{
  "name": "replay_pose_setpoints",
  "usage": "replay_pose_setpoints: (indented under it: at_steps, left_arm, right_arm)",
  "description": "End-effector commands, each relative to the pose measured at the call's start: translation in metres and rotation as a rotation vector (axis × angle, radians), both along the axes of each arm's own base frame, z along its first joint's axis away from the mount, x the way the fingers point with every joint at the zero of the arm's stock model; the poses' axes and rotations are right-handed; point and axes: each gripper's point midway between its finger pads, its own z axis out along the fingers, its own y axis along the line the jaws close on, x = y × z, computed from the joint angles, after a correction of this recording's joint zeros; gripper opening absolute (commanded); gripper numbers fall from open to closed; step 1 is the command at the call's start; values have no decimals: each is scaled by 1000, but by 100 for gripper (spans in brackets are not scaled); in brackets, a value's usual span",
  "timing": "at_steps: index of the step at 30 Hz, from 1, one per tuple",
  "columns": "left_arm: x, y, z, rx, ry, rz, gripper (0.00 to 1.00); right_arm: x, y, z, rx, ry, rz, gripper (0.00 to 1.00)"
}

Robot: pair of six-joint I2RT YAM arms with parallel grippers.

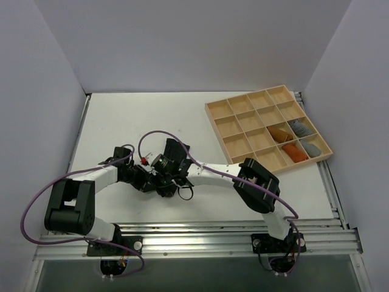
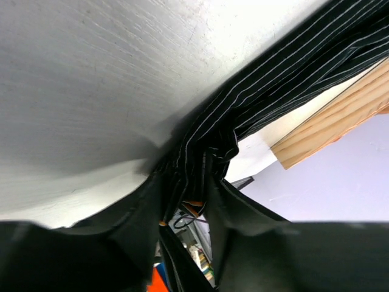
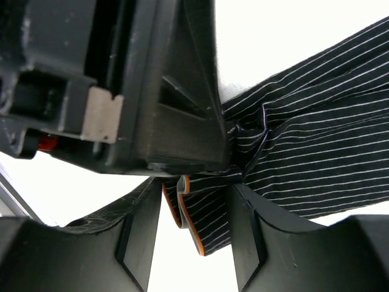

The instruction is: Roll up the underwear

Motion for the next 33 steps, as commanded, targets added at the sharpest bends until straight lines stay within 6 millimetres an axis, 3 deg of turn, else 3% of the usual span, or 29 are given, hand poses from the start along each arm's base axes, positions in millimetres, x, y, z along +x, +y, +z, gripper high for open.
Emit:
replay_pose_setpoints:
  at_steps: [1,11,23,33]
  left_arm:
    - [13,-9,13,-56,-81,-2,38]
    - [11,-11,5,-70,-58,-9,2]
    - [7,-11,1,-58,62,-53,2]
    - [6,-11,-2,-40,143,-113,2]
  right_arm:
    - [-4,5,5,23,-4,-7,42]
    - [3,3,17,10,-55,-21,47]
    - [0,-33,-5,-177,-207,1,47]
    - [2,-53,-5,-246,-303,16,47]
